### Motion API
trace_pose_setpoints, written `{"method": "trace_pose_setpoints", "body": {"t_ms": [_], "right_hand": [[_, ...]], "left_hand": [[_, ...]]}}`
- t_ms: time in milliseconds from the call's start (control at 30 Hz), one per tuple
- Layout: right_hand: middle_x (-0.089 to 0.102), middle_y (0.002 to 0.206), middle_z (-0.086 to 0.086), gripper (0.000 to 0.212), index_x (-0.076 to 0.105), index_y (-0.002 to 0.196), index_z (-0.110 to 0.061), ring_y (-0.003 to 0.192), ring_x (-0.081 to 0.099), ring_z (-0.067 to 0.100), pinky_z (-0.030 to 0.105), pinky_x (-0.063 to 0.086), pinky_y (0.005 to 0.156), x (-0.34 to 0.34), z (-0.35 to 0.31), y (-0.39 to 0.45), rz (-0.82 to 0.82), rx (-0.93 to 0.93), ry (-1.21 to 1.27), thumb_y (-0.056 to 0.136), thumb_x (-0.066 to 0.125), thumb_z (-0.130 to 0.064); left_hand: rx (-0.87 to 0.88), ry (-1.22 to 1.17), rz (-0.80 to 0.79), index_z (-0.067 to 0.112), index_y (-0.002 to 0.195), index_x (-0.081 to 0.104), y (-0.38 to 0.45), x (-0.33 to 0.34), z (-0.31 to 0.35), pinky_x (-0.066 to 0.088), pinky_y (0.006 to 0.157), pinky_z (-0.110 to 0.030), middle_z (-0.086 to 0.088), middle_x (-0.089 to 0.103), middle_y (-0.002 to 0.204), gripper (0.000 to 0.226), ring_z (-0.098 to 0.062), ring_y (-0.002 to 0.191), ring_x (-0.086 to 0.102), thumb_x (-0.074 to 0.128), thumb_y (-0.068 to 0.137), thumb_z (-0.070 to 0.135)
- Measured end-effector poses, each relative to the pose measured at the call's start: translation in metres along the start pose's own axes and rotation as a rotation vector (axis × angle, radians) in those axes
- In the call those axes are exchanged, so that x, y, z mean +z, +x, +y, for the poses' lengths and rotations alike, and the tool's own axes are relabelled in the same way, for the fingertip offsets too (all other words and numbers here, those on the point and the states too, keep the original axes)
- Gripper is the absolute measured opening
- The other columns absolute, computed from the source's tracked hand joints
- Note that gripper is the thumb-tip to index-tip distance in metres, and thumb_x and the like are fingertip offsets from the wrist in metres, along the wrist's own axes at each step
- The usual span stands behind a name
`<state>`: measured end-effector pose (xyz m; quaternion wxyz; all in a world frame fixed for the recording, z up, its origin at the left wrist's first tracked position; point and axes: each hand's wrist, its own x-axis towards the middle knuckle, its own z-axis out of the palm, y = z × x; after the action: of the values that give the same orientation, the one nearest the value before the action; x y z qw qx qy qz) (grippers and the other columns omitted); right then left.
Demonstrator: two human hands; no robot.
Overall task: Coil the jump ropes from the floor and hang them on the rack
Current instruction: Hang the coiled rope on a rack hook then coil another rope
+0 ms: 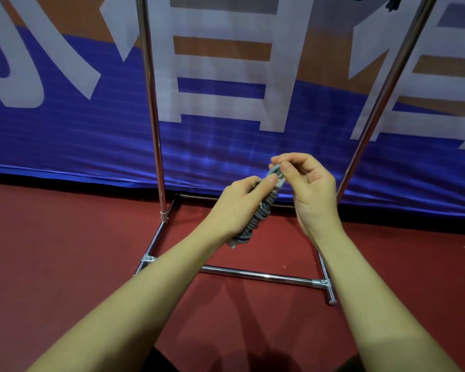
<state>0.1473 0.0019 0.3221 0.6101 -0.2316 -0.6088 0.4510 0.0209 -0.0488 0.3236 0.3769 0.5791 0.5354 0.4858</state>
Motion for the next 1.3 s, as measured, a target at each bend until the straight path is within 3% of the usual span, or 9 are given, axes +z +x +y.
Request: {"method": "trace_pose_setpoints", "body": {"t_ms": [233,400,500,633,733,900,1100,1200,1300], "right_hand": [[0.066,0.117,0.005,0.023,0.064,0.106,-0.009,0.112,0.06,0.03,0.037,0.048,0.097,-0.011,0.003,0.001,-0.154,0.092,0.112,0.085,0.054,-0.007],[0.058,0.119,0.002,0.017,0.065,0.095,-0.012,0.107,0.061,0.037,0.037,0.051,0.091,-0.007,0.006,0.0,-0.08,0.069,0.086,0.083,0.057,-0.004],[0.055,0.113,0.014,0.018,0.068,0.09,-0.017,0.108,0.06,0.04,0.043,0.051,0.092,-0.005,0.005,0.002,-0.037,0.041,0.075,0.085,0.059,-0.003],[0.055,0.111,0.034,0.013,0.064,0.095,-0.006,0.101,0.066,0.031,0.037,0.052,0.088,-0.003,0.001,0.002,-0.03,0.047,0.073,0.088,0.058,0.003],[0.059,0.104,0.023,0.015,0.068,0.093,-0.008,0.1,0.067,0.033,0.038,0.052,0.088,-0.001,0.001,0.0,0.001,0.049,0.1,0.086,0.06,0.003],[0.059,0.098,0.006,0.017,0.068,0.097,-0.006,0.097,0.069,0.029,0.036,0.053,0.087,0.003,-0.001,0.0,0.036,0.035,0.053,0.086,0.06,0.004],[0.062,0.102,0.016,0.019,0.065,0.102,-0.005,0.098,0.069,0.027,0.032,0.053,0.086,0.002,-0.006,0.001,0.027,0.048,0.102,0.088,0.058,0.005],[0.07,0.094,0.004,0.018,0.064,0.102,-0.006,0.1,0.068,0.029,0.036,0.054,0.089,0.002,-0.004,0.0,0.029,0.073,0.146,0.088,0.058,0.004],[0.071,0.093,0.01,0.015,0.066,0.097,-0.005,0.099,0.068,0.032,0.042,0.053,0.09,0.003,-0.003,0.0,0.057,0.067,0.138,0.087,0.06,0.004]], "left_hand": [[-0.017,-0.06,0.07,0.021,0.068,0.057,0.002,0.003,-0.003,0.045,0.053,-0.032,0.004,0.057,0.054,0.038,-0.015,0.046,0.052,0.055,0.089,0.052],[0.001,-0.001,0.098,0.017,0.075,0.062,0.002,0.003,-0.004,0.045,0.053,-0.03,0.0,0.06,0.061,0.038,-0.013,0.048,0.054,0.055,0.089,0.053],[0.017,0.021,0.089,0.015,0.078,0.062,0.001,0.002,-0.002,0.047,0.058,-0.035,0.001,0.061,0.061,0.04,-0.013,0.05,0.055,0.051,0.092,0.05],[0.034,0.013,0.11,0.004,0.079,0.061,0.003,-0.001,-0.002,0.043,0.057,-0.034,0.001,0.055,0.059,0.051,-0.014,0.051,0.051,0.052,0.091,0.052],[0.045,0.018,0.164,-0.003,0.077,0.057,0.004,0.0,-0.004,0.037,0.055,-0.033,0.0,0.047,0.058,0.071,-0.015,0.051,0.044,0.053,0.077,0.068],[0.024,-0.058,0.154,-0.004,0.079,0.059,0.004,0.002,-0.004,0.037,0.055,-0.034,0.0,0.048,0.056,0.074,-0.016,0.05,0.045,0.054,0.071,0.07],[0.025,-0.164,0.072,0.018,0.077,0.072,0.005,-0.003,-0.002,0.042,0.057,-0.031,-0.002,0.059,0.059,0.036,-0.017,0.053,0.053,0.053,0.094,0.043],[0.038,-0.148,0.098,0.015,0.073,0.071,0.004,-0.003,-0.001,0.041,0.056,-0.029,-0.001,0.057,0.059,0.034,-0.014,0.053,0.053,0.061,0.089,0.043],[0.022,-0.107,0.165,0.009,0.064,0.062,0.003,0.001,-0.002,0.038,0.055,-0.031,0.001,0.049,0.054,0.045,-0.014,0.05,0.047,0.066,0.083,0.049]]}}
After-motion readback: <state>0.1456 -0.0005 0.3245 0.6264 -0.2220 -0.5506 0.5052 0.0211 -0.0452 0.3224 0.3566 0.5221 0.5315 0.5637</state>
